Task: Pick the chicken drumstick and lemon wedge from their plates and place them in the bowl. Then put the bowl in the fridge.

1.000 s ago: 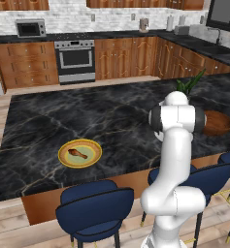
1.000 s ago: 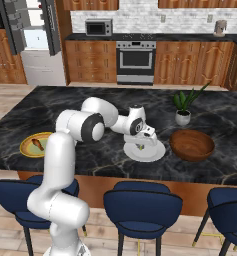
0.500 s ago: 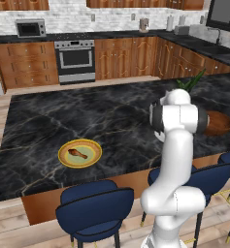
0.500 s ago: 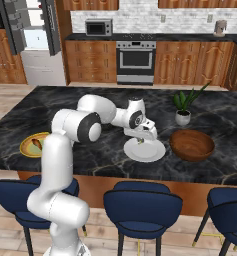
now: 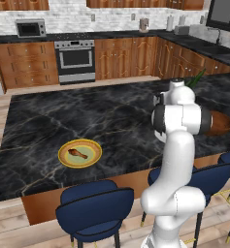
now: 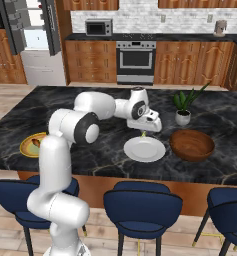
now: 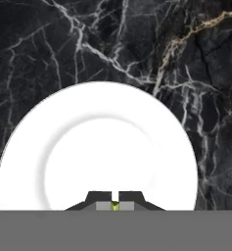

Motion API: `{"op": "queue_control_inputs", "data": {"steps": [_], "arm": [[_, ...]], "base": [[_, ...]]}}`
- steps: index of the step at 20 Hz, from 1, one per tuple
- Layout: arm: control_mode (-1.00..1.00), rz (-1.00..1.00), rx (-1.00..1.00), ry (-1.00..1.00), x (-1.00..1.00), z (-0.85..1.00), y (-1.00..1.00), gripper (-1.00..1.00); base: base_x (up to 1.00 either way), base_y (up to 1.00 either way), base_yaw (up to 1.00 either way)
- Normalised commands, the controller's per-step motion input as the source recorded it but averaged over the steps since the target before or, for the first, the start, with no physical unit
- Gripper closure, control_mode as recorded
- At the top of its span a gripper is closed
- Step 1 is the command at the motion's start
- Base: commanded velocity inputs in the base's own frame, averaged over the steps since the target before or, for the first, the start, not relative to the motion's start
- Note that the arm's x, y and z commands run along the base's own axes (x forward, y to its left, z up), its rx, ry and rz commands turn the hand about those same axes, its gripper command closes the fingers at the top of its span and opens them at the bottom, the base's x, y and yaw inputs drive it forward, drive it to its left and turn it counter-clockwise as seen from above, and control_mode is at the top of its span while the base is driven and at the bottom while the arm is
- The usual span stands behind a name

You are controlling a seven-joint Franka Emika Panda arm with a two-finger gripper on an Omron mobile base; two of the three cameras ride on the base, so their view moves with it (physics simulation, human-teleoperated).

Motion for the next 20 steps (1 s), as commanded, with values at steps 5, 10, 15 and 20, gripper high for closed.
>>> {"op": "queue_control_inputs", "data": {"steps": [5,10,15,20], "arm": [[-1.0,0.07,-0.02,-0.05,-0.06,0.2,-0.48,1.0],[-1.0,0.15,0.0,-0.11,-0.13,0.17,-0.59,1.0],[-1.0,0.14,0.0,-0.09,-0.17,0.16,-0.58,1.0],[-1.0,0.11,0.0,-0.06,-0.13,0.07,-0.61,1.0]], "base": [[0.0,0.0,0.0],[0.0,0.0,0.0],[0.0,0.0,0.0],[0.0,0.0,0.0]]}}
